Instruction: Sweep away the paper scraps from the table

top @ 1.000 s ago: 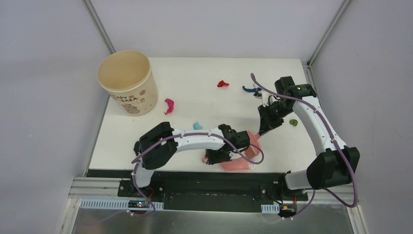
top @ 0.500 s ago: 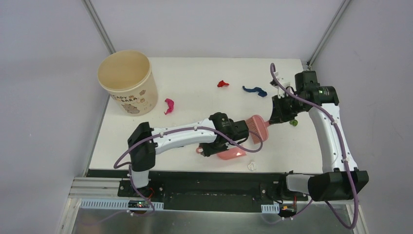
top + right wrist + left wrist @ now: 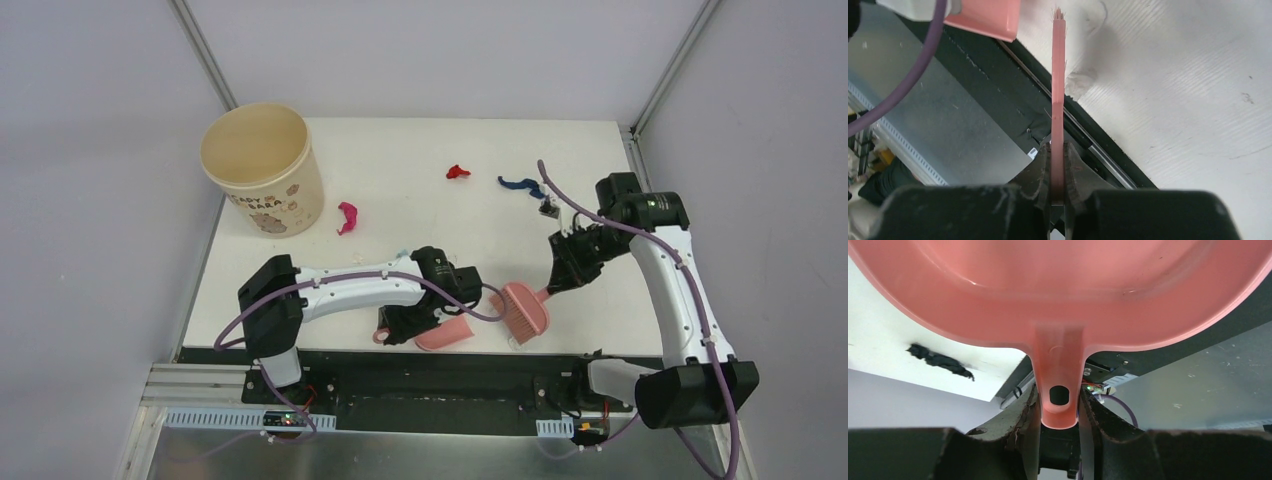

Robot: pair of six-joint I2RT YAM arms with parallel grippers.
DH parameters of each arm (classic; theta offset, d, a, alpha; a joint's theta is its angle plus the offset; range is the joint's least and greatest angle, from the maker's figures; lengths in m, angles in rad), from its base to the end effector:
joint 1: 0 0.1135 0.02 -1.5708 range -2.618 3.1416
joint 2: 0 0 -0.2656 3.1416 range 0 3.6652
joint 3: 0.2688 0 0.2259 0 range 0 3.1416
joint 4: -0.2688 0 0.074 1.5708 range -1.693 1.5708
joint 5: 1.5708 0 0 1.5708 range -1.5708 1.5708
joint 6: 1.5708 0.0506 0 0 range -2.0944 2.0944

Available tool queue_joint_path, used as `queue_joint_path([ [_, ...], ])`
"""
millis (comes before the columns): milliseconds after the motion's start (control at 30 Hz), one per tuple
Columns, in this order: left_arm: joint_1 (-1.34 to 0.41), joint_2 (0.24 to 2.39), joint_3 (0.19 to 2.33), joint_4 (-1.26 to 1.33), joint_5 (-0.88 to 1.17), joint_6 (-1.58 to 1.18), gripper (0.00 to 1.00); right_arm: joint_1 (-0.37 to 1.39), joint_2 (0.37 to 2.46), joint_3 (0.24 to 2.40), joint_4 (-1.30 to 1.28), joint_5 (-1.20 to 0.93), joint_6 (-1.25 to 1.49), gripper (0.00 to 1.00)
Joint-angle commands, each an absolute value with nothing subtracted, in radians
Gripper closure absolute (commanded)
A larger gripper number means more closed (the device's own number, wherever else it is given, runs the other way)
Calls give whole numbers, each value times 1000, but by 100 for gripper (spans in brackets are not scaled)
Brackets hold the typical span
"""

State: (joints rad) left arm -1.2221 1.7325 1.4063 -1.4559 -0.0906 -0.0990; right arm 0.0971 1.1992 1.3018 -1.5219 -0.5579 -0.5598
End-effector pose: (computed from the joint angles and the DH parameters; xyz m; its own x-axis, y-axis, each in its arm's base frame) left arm 0.0939 -0.2449 0.2410 -0.4256 0.8826 0.2000 0.9048 0.4117 0.1088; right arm 0.1484 0.0414 0.3274 -0.7478 -0.5255 -0.4058 -0.6595 0.6580 0.3633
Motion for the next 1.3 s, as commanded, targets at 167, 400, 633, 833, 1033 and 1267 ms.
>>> queue_joint_path([
  [167,-1221,1769,1321,-1251,-60,-183,93,130,1323,1255,-1566,-568,-672,100],
  [400,-1242,1831,1365,-1196,-82,-162,77,116,1528,1315,-1438,-504,-634,100],
  [633,-1252,1802,1331,-1068,-123,-166,64,40,1592,1482,-1349,-459,-517,100],
  [833,-1255,1694,1212,-950,-154,-198,56,2,1549,1516,-1376,-532,-504,100],
  [1033,-1279,1484,1075,-848,-231,-273,40,-18,1381,1442,-1385,-596,-473,100],
  [1267,-1281,1229,843,-607,-226,-231,36,-18,1232,1382,-1340,-629,-407,100],
])
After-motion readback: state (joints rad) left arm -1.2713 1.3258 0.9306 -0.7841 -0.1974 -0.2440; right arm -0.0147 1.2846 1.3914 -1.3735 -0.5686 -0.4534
